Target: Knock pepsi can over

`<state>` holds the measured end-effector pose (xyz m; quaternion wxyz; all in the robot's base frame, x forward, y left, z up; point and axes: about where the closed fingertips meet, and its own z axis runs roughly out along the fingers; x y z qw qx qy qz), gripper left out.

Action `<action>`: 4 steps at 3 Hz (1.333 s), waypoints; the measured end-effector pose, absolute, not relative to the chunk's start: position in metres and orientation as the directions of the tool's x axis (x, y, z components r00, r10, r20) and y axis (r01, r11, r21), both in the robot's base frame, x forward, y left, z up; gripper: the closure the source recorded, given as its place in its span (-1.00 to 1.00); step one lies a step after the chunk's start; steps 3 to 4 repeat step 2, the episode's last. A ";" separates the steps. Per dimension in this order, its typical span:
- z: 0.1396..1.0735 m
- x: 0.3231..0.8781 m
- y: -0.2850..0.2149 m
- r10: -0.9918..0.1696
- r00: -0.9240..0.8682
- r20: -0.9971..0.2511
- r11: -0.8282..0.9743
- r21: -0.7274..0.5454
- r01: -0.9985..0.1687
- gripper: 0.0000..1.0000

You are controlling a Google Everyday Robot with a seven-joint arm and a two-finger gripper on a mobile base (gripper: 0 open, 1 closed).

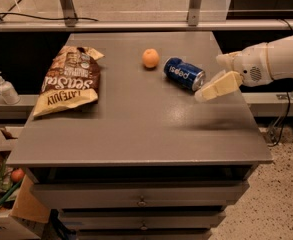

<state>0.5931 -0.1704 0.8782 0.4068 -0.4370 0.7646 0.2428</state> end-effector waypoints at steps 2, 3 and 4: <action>0.867 0.589 -0.200 -0.472 -0.315 -0.823 0.527 0.024 -0.849 -1.00; 0.867 0.589 -0.200 -0.472 -0.315 -0.823 0.527 0.024 -0.849 -1.00; 0.867 0.589 -0.200 -0.472 -0.315 -0.823 0.527 0.024 -0.849 -1.00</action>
Offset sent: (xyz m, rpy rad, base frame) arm -0.0073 -0.0545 -0.0146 -0.0111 0.0236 -0.0662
